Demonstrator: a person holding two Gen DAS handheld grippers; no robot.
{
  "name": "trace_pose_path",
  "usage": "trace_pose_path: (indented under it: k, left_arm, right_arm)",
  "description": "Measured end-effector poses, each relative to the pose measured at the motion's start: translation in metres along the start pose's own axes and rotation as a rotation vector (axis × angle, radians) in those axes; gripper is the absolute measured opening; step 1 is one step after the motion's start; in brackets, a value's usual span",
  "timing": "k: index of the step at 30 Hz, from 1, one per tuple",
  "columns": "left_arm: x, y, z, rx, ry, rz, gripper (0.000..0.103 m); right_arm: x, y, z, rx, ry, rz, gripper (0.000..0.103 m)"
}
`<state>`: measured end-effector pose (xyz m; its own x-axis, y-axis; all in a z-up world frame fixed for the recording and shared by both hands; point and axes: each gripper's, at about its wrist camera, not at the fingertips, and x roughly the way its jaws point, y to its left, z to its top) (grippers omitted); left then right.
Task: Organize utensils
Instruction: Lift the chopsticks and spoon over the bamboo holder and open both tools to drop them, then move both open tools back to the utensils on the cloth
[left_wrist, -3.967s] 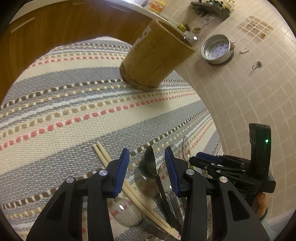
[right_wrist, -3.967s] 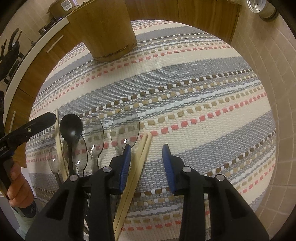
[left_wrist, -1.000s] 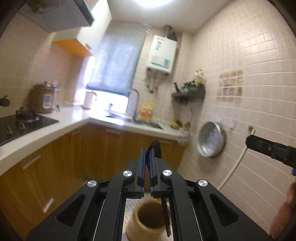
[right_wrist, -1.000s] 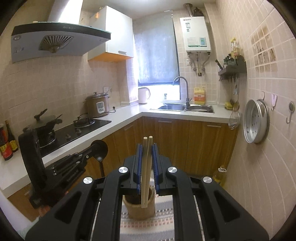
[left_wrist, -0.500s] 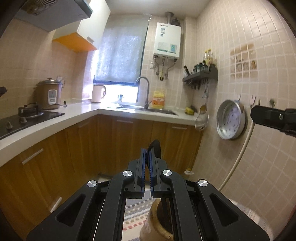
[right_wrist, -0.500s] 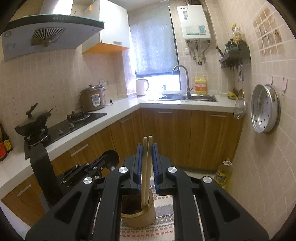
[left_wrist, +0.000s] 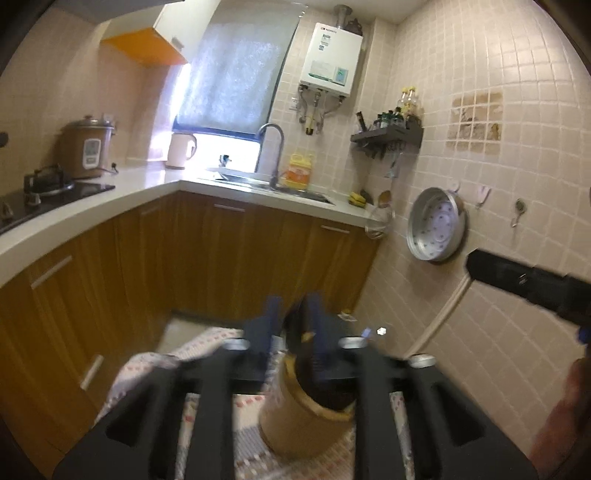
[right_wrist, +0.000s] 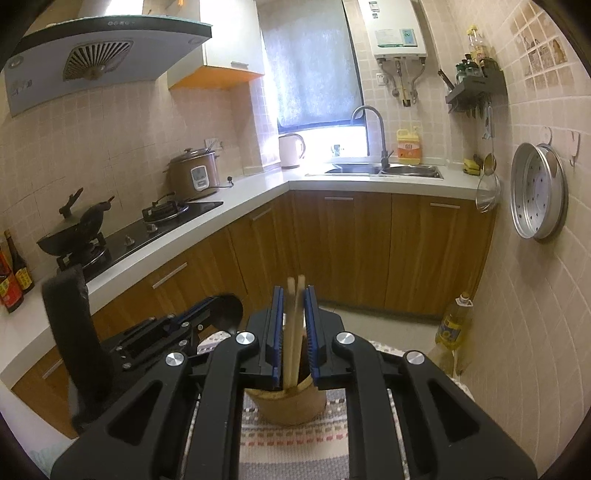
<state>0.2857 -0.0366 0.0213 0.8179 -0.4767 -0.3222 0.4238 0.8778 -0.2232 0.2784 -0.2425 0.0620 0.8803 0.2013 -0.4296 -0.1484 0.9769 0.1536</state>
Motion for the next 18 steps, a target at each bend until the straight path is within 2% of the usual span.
trace_pose_path:
  k: [2,3,12,13,18]
  left_arm:
    - [-0.016,-0.001,0.002,-0.006,-0.016,-0.011,0.042]
    - [-0.027,-0.002,0.004,-0.009,-0.023,-0.021,0.043]
    - [-0.103,-0.02,0.017,0.001,-0.067,-0.042,0.045]
    - [-0.109,-0.02,0.016,0.003,-0.068,-0.039,0.048]
    - [-0.132,-0.027,-0.001,-0.002,-0.018,-0.009,0.05]
  right_arm:
    - [-0.01,0.002,-0.001,0.007,-0.002,0.004,0.021]
    - [-0.014,0.001,0.0,0.01,-0.002,0.012,0.023]
    - [-0.058,0.006,-0.012,0.036,-0.005,0.004,0.023]
    - [-0.061,0.006,-0.016,0.045,0.003,0.007,0.024]
    - [-0.066,0.001,-0.045,0.072,0.069,0.004,0.023]
